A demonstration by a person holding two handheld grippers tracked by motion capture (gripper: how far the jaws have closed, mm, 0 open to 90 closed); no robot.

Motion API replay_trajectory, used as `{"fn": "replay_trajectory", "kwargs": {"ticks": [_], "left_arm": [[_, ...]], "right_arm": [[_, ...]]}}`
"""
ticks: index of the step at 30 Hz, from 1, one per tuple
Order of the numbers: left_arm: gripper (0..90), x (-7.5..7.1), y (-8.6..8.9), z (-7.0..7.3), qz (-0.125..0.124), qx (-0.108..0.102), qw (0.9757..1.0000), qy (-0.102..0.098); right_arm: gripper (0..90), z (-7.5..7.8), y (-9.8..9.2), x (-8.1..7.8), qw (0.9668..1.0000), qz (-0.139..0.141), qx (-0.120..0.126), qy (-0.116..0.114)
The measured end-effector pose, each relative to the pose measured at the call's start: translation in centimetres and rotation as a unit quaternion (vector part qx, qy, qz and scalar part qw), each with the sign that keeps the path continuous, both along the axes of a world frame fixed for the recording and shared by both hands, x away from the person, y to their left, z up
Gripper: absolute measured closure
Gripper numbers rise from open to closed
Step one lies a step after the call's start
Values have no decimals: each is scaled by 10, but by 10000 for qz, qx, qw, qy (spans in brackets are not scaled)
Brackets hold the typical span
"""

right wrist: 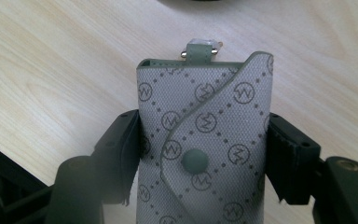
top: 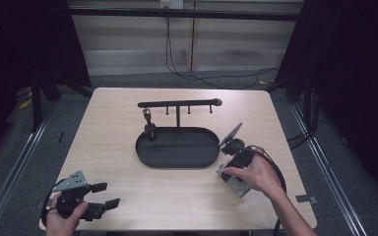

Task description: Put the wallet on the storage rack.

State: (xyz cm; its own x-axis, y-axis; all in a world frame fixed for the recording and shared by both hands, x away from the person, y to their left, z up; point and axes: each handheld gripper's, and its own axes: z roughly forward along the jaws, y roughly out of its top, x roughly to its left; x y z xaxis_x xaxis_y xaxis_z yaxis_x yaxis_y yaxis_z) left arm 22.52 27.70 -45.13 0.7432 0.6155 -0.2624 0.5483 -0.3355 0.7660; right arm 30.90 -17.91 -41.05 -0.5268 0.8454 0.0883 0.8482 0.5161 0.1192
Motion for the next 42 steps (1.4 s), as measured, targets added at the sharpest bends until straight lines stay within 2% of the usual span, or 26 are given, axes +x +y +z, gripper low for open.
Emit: {"fn": "replay_trajectory", "kwargs": {"ticks": [7,9,18,21,29,34,39,42], "left_arm": [[212,0,0,0,0,5,10000,-15],[212,-1,0,1,-6,-21,10000,-74],[212,-1,0,1,-25,12,10000,-63],[212,0,-1,0,-37,13,10000,-50],[212,0,-1,0,-44,31,10000,-49],[210,0,-2,1,-88,31,9999,-67],[210,0,-2,0,-105,44,9999,-69],[210,-1,-2,0,-99,40,9999,-52]], "right_arm": [[345,8,-1,4,10000,-29,-53,-49],[345,9,-1,5,10000,-18,-46,-71],[345,20,1,9,9997,-38,-101,-205],[345,21,0,12,9998,-85,-111,-166],[345,33,0,23,9992,-248,-100,-291],[345,35,5,30,9992,-248,-88,-310],[346,39,8,38,9990,-275,-11,-362],[346,41,9,42,9986,-337,168,-365]]}}
